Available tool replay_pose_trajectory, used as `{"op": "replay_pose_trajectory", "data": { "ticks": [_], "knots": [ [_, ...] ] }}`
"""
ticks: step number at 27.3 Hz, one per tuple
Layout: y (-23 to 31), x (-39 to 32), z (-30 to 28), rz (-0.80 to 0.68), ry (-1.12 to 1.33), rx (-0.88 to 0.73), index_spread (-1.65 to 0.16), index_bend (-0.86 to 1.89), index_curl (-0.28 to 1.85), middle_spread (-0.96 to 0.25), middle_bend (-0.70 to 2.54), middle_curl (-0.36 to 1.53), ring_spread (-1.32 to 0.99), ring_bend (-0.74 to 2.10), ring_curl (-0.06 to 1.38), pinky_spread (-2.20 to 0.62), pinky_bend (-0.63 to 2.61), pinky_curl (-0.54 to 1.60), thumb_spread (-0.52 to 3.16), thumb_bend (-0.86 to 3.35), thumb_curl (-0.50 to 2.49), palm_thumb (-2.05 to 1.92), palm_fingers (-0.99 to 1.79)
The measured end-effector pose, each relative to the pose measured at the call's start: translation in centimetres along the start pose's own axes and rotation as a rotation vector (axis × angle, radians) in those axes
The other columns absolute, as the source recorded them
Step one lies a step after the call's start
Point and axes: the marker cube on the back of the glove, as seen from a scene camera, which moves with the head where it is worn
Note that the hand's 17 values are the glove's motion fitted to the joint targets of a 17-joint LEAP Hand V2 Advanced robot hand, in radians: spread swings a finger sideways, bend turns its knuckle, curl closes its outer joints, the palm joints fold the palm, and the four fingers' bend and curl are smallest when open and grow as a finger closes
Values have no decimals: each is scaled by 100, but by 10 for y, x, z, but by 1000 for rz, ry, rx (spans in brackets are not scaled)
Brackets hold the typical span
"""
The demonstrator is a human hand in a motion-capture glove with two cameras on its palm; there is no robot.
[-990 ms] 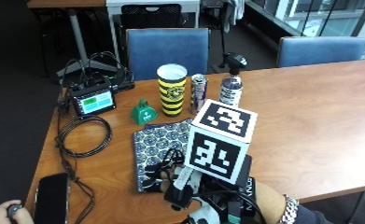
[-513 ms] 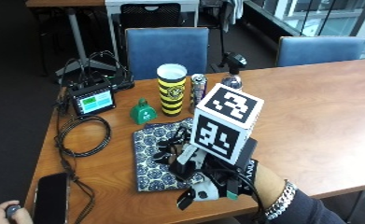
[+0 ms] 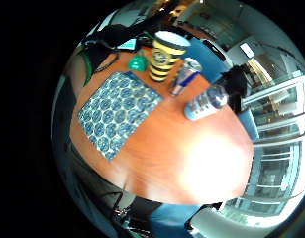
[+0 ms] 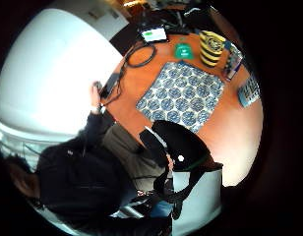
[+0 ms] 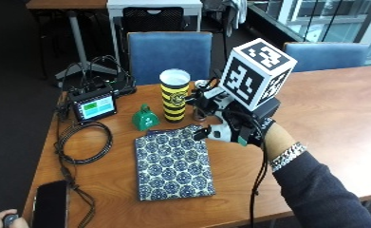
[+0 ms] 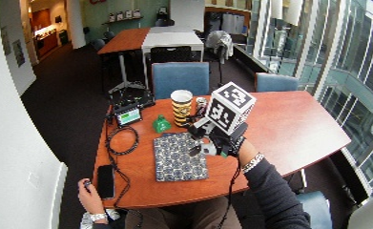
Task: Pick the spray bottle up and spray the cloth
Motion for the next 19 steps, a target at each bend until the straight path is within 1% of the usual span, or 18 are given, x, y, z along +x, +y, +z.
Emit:
{"op": "replay_pose_trajectory", "data": {
  "ticks": [5, 10, 15, 19],
  "knots": [
    [-14, 57, -19, 147, -37, 38, -41, 18, 30, -12, 19, 27, -13, 35, 26, 14, 27, 27, 101, -1, 23, 47, 56],
    [-18, 106, -30, 313, -59, 122, -40, 17, 31, -12, 21, 29, -13, 33, 27, 14, 23, 28, 105, 1, 25, 55, 60],
    [-18, 131, -20, 471, -85, 182, -40, 16, 32, -12, 23, 32, -12, 31, 27, 15, 20, 28, 110, 6, 29, 68, 60],
    [-17, 144, -13, 634, -73, 275, -39, 17, 32, -13, 30, 35, -11, 27, 27, 18, 15, 27, 111, 7, 31, 73, 62]
  ]
}}
